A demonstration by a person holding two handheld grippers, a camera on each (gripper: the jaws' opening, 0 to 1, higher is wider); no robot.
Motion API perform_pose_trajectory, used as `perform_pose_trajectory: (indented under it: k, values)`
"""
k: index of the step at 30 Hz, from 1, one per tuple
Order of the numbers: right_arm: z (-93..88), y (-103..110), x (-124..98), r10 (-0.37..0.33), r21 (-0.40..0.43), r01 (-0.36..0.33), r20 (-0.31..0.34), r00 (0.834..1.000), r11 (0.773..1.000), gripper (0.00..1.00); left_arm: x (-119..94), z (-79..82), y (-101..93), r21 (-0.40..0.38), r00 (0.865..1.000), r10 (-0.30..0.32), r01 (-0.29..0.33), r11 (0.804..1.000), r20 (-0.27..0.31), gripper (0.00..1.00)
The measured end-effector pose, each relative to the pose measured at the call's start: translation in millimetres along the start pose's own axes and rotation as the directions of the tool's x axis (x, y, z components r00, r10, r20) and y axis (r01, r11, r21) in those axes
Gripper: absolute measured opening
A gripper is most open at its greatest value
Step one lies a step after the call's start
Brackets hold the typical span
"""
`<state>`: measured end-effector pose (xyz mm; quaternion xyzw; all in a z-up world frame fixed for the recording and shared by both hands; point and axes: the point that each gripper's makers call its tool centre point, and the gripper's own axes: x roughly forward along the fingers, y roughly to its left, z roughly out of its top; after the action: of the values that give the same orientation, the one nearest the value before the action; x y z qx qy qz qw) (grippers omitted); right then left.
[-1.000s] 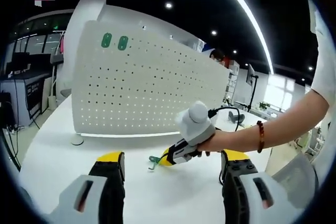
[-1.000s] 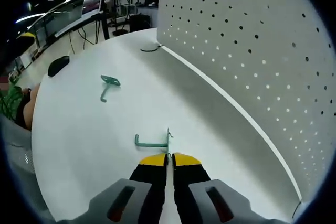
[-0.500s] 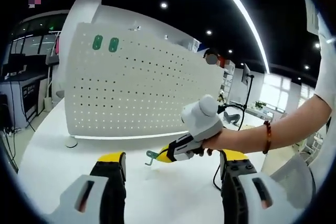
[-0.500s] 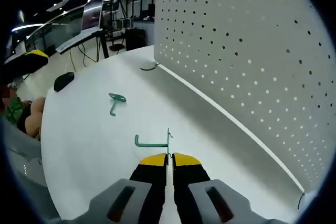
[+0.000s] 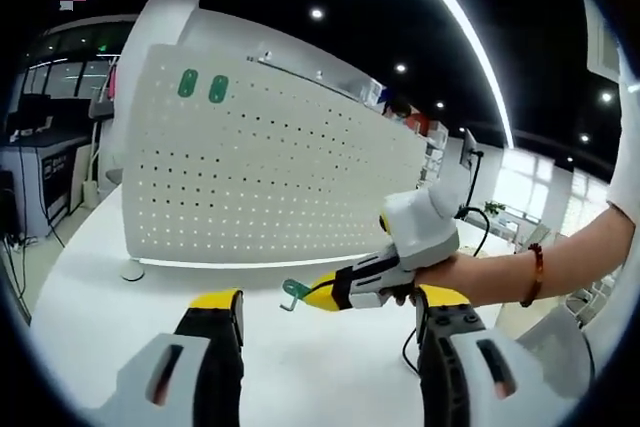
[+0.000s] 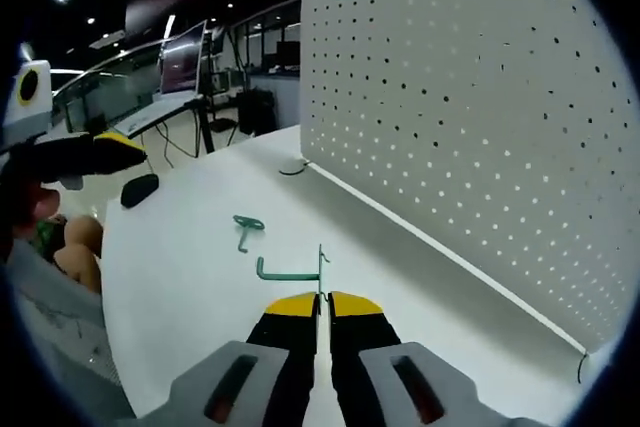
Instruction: Insert the hook assembly into the mounting plate slot until the hook locks in place.
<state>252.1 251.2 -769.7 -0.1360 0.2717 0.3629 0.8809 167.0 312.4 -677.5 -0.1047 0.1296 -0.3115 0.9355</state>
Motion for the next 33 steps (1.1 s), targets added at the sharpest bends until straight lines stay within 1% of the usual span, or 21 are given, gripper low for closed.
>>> perform_pose_trajectory:
  k: [1, 2, 3, 4, 5, 8, 9, 13, 16, 17, 19, 21, 28, 31, 33]
  values:
    - [1.2, 0.4, -1.6, 0.002, 0.000, -0.003, 0.005, 1.000, 1.000, 0.02, 0.1, 1.0, -0.5, -0.002, 1.000, -0.003, 0.003, 1.000, 0.004, 0.70]
    - [4.6, 3.3, -4.4, 0.017, 0.002, -0.017, 0.023, 1.000, 1.000, 0.02, 0.0, 2.7, -0.9, -0.004, 1.000, -0.004, 0.005, 1.000, 0.010, 0.69]
    - [5.9, 4.3, -6.8, 0.015, 0.006, -0.015, 0.030, 0.999, 1.000, 0.02, 0.1, 3.9, -0.9, -0.006, 1.000, -0.004, 0.004, 1.000, 0.015, 0.68]
    - [7.3, 5.3, -10.1, 0.010, -0.016, -0.009, 0.031, 0.999, 1.000, 0.02, 0.7, 4.9, -0.8, -0.014, 1.000, -0.005, 0.005, 1.000, 0.018, 0.68]
    - [8.4, 5.9, -12.5, 0.007, -0.022, -0.006, 0.036, 0.999, 1.000, 0.02, 1.3, 5.1, -1.0, -0.015, 1.000, -0.006, 0.006, 1.000, 0.018, 0.68]
    - [12.7, 9.0, -20.2, 0.014, -0.007, -0.013, 0.065, 0.998, 1.000, 0.02, 3.9, 5.1, -0.8, -0.009, 1.000, -0.006, 0.006, 1.000, 0.013, 0.68]
    - [13.3, 8.6, -22.0, 0.008, -0.008, -0.007, 0.069, 0.998, 1.000, 0.02, 5.0, 5.0, -2.4, -0.006, 1.000, -0.016, 0.016, 1.000, 0.010, 0.68]
    - [15.7, 12.2, -29.7, 0.007, -0.007, -0.006, 0.094, 0.996, 1.000, 0.02, 7.6, 7.2, -5.7, -0.009, 1.000, -0.023, 0.024, 1.000, 0.016, 0.67]
    - [17.9, 12.8, -36.3, -0.001, 0.001, 0.001, 0.113, 0.994, 1.000, 0.02, 10.2, 4.8, -10.2, -0.013, 0.999, -0.037, 0.037, 0.999, 0.004, 0.67]
    - [20.8, 13.9, -39.4, 0.000, 0.004, -0.001, 0.132, 0.991, 1.000, 0.02, 11.3, 3.0, -11.5, -0.017, 0.999, -0.041, 0.041, 0.999, -0.004, 0.66]
    - [24.2, 14.3, -44.8, -0.006, 0.012, 0.005, 0.149, 0.989, 1.000, 0.02, 11.7, 1.7, -13.5, -0.021, 0.999, -0.049, 0.049, 0.999, -0.009, 0.65]
    - [29.2, 15.7, -49.1, -0.007, 0.004, 0.006, 0.172, 0.985, 1.000, 0.02, 12.0, 2.1, -14.9, -0.026, 0.999, -0.050, 0.050, 0.998, -0.006, 0.64]
    - [41.7, 18.5, -65.7, -0.014, 0.031, 0.007, 0.231, 0.973, 1.000, 0.02, 13.3, 6.0, -18.8, -0.042, 0.998, -0.058, 0.059, 0.997, 0.007, 0.62]
    - [42.9, 19.6, -69.2, -0.018, 0.036, 0.010, 0.240, 0.971, 0.999, 0.02, 13.0, 6.9, -19.5, -0.053, 0.998, -0.058, 0.058, 0.997, 0.006, 0.60]
    - [43.7, 20.8, -71.6, -0.022, 0.039, 0.012, 0.264, 0.964, 0.999, 0.02, 12.3, 6.3, -19.2, -0.061, 0.999, -0.052, 0.052, 0.997, -0.001, 0.58]
